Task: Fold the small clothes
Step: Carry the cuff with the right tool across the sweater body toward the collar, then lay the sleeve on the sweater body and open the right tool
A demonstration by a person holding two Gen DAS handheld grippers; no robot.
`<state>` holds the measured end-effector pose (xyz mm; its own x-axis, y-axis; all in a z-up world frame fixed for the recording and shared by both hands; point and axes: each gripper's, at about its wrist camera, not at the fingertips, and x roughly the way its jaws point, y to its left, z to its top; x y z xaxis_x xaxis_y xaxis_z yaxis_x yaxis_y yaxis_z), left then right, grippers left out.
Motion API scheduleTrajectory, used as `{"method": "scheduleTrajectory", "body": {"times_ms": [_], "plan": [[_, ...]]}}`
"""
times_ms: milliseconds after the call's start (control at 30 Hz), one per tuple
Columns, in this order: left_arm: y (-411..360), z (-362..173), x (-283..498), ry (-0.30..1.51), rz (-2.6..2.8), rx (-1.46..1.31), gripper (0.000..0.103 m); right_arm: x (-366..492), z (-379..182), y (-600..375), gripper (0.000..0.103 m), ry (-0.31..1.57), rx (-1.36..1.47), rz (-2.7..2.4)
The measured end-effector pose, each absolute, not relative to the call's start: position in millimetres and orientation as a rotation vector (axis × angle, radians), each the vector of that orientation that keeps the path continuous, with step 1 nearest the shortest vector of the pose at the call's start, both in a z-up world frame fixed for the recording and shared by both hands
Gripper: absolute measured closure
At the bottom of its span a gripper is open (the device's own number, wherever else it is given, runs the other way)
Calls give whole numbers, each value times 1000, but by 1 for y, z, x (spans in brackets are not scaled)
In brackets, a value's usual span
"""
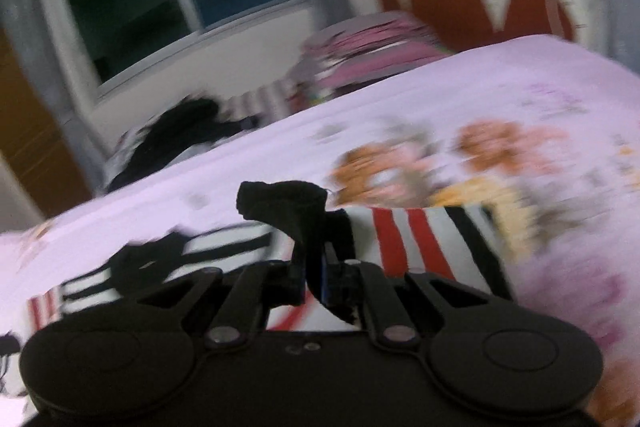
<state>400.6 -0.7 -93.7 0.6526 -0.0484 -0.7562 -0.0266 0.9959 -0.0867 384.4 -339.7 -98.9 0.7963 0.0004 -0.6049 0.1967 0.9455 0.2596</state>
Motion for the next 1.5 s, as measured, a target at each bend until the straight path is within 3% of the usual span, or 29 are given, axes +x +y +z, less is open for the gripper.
{"method": "scheduleTrajectory", "body": {"times_ms": [167,367,467,700,1000,1033,1067,1100,1233,1267,1300,1367,1433,1500], "plan": [[17,-98,402,843,-52,-153,0,401,-128,-271,94,722,313,-13],[17,-112,411,889,-147,-225,0,407,-151,-238,77,811,332,21],[3,-122,417,931,-199,-223,0,400,-144,-241,67,802,347,25],[-48,-138,429,1012,-351,-279,0,347,-113,-273,61,705,247,-96],[-109,-168,440,1087,-456,-328,1,292,-127,-331,54,708,266,-295],[-112,-170,441,1078,-459,-332,3,288,-129,-336,53,709,275,-309],[-115,-172,442,1070,-467,-333,19,287,-132,-339,53,712,281,-319],[-117,-174,443,1072,-484,-332,29,285,-134,-343,53,713,291,-326],[-123,-177,445,1047,-493,-304,29,278,-139,-353,47,717,327,-341],[-124,-176,444,1036,-496,-304,40,278,-140,-354,47,716,328,-344],[-125,-176,445,1033,-503,-303,60,278,-140,-355,47,718,329,-344],[-126,-180,449,1056,-519,-319,72,278,-142,-356,47,721,330,-344],[-125,-182,449,1050,-508,-333,72,280,-143,-356,47,728,330,-339],[-124,-182,450,1033,-500,-343,88,283,-144,-357,46,732,333,-337]]}}
